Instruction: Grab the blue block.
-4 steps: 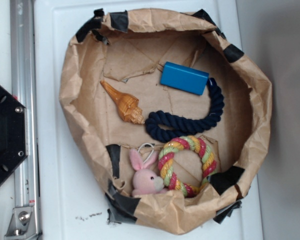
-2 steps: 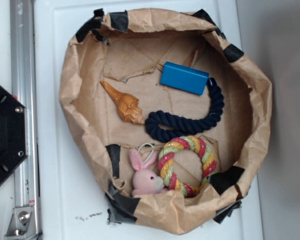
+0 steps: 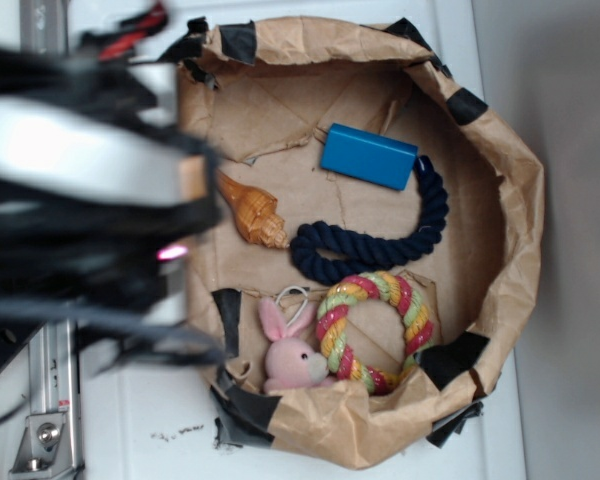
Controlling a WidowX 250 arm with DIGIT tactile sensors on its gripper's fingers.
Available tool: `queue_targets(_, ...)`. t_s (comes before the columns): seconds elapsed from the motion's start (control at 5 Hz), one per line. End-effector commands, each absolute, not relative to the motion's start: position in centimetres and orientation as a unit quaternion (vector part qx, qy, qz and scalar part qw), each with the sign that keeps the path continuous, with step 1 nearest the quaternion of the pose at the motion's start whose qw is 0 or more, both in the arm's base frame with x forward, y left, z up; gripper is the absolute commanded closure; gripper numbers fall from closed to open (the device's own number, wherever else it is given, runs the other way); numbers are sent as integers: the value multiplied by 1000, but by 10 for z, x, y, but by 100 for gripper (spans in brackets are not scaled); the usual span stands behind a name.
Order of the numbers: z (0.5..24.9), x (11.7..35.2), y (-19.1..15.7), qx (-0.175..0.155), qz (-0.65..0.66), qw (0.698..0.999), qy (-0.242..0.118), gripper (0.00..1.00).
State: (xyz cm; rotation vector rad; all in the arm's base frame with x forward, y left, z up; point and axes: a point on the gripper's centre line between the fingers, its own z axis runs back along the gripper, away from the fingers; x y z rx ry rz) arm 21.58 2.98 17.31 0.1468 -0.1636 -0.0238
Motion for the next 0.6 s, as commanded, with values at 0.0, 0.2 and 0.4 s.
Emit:
queue_targets(0.0, 121, 292, 29, 86, -127, 985, -76, 0)
queue_targets(0.2, 93, 299, 48, 99, -154, 982, -52, 0)
queue_targets(0.4, 81, 300, 56, 111, -196, 973, -49, 0)
